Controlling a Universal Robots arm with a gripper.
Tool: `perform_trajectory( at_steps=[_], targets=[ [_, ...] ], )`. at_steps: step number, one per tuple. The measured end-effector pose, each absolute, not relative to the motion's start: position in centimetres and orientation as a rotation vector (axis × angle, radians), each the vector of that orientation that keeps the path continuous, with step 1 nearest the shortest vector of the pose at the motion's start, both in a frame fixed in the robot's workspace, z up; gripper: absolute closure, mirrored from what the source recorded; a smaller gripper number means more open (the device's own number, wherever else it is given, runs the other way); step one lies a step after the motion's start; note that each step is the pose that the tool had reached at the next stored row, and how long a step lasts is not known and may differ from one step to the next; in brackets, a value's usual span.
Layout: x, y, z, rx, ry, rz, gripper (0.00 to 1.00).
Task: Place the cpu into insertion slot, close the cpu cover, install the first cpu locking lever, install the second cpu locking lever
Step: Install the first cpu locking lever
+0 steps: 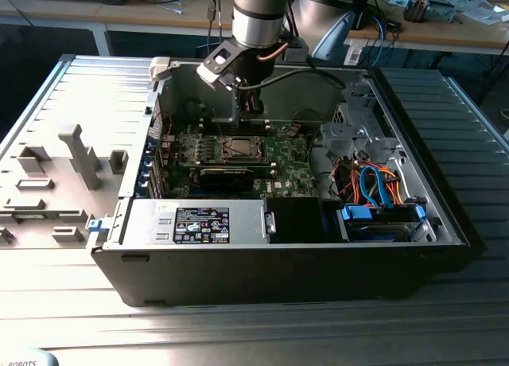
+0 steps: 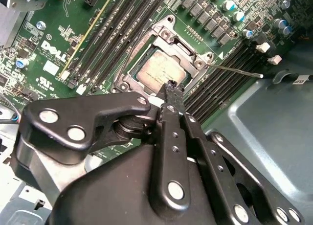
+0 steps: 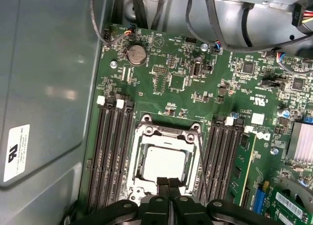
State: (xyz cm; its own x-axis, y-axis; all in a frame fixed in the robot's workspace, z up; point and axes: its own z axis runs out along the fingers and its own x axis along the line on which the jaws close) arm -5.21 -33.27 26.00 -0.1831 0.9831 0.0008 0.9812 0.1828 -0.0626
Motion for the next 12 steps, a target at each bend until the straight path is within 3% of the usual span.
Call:
perform_trajectory(
  at_steps=[12],
  targets=[
    [-5.21,-33.27,26.00,-1.853,-2.488,0.077,0.89]
  ],
)
